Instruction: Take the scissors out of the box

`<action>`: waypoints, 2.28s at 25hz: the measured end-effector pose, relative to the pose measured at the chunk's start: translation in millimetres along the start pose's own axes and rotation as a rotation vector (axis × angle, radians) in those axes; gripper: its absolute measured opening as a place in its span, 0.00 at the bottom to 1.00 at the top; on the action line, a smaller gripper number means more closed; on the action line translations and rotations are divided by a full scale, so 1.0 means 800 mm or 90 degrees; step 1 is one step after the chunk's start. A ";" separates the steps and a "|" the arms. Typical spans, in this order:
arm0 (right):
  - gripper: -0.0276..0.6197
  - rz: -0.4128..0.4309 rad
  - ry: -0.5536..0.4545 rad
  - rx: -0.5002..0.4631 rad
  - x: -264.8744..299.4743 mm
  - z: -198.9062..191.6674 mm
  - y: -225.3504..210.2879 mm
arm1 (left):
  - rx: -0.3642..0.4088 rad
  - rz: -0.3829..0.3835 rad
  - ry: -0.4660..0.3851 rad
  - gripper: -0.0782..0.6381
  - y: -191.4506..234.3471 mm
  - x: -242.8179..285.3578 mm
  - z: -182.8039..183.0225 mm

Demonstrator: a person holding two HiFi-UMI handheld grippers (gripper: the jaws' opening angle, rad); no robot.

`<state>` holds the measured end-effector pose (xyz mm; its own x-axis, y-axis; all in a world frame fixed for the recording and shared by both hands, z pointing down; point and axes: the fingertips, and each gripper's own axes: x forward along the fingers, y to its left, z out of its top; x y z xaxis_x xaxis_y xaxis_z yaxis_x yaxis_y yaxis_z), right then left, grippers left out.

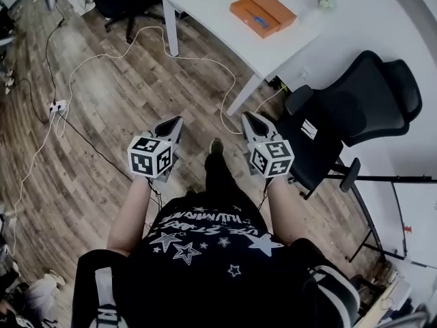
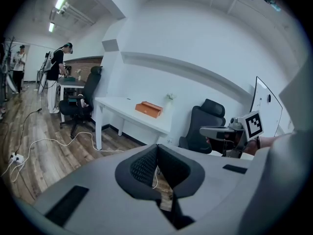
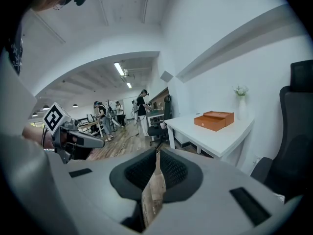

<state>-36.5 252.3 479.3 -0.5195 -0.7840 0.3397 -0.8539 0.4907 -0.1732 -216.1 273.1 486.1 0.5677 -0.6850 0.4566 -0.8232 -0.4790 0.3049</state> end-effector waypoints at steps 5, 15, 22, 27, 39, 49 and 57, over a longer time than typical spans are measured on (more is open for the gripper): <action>0.13 0.016 -0.002 0.005 0.073 0.030 -0.059 | -0.011 0.036 0.005 0.13 0.046 0.063 0.044; 0.13 0.015 0.003 0.005 0.190 0.108 -0.245 | -0.039 0.059 -0.009 0.13 0.077 0.250 0.164; 0.13 0.014 0.008 0.021 0.224 0.125 -0.337 | -0.028 0.061 -0.004 0.13 0.059 0.342 0.206; 0.13 0.014 -0.001 0.036 0.230 0.137 -0.364 | -0.011 0.061 0.002 0.13 0.050 0.362 0.225; 0.13 -0.029 0.004 0.035 0.267 0.150 -0.410 | 0.006 0.029 0.006 0.13 0.089 0.430 0.267; 0.13 -0.081 0.035 0.016 0.375 0.207 -0.483 | 0.021 -0.026 0.029 0.13 0.163 0.543 0.349; 0.13 -0.142 0.159 -0.025 0.457 0.213 -0.535 | 0.031 -0.064 0.057 0.13 0.208 0.624 0.404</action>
<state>134.1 -308.9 520.2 -0.2919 -0.7586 0.5825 -0.9414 0.3353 -0.0351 -66.5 -325.9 494.8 0.6426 -0.5810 0.4995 -0.7592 -0.5710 0.3125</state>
